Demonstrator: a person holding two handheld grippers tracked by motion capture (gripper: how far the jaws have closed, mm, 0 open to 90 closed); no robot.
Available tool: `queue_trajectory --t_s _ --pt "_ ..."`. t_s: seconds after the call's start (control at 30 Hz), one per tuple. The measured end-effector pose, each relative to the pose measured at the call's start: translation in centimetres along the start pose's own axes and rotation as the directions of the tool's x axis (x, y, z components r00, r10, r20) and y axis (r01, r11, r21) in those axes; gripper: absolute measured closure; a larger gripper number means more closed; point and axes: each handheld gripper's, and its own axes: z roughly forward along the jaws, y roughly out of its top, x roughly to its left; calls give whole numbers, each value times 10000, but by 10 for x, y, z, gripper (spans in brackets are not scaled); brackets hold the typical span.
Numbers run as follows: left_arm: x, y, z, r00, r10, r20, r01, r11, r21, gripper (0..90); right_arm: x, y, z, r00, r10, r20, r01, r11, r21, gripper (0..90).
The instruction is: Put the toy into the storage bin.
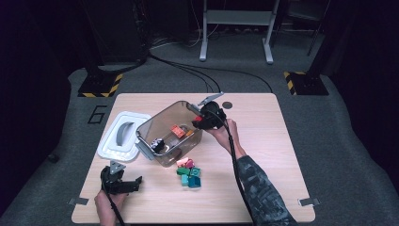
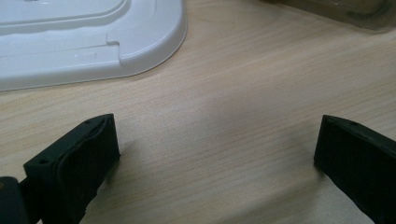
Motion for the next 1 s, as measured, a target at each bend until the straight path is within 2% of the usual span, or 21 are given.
queue_trajectory --t_s 0.07,0.23,0.4,0.47,0.57,0.63,0.7,0.83,1.0 --pt "0 0 0 10000 0 2 0 10000 2 0 1 -1 0 10000 80 -27 -80 10000 59 586" --pt "0 0 0 10000 3 1 -3 10000 2 0 0 -5 -1 9999 -78 -97 78 9999 68 556" --pt "0 0 0 10000 3 2 -3 10000 5 0 2 -8 -7 10000 -28 -90 27 9999 -118 410" --pt "0 0 0 10000 3 2 -3 10000 4 0 2 -11 -12 9999 92 -39 -94 9991 -412 344" --pt "0 0 0 10000 0 1 0 10000 2 0 4 -16 -20 9997 252 52 -249 9979 -591 275" --pt "0 0 0 10000 -1 1 1 10000 1 0 5 -20 -26 9998 135 169 -122 9971 -747 235" --pt "0 0 0 10000 -2 1 2 10000 0 0 7 -23 -31 9997 204 129 -193 9964 -824 208" --pt "0 0 0 10000 16 2 -16 10000 12 0 10 -36 -35 9999 137 100 -129 9971 -752 163" --pt "0 0 0 10000 3 3 -3 10000 5 0 19 -61 -28 10000 -31 -90 29 9996 -288 146"
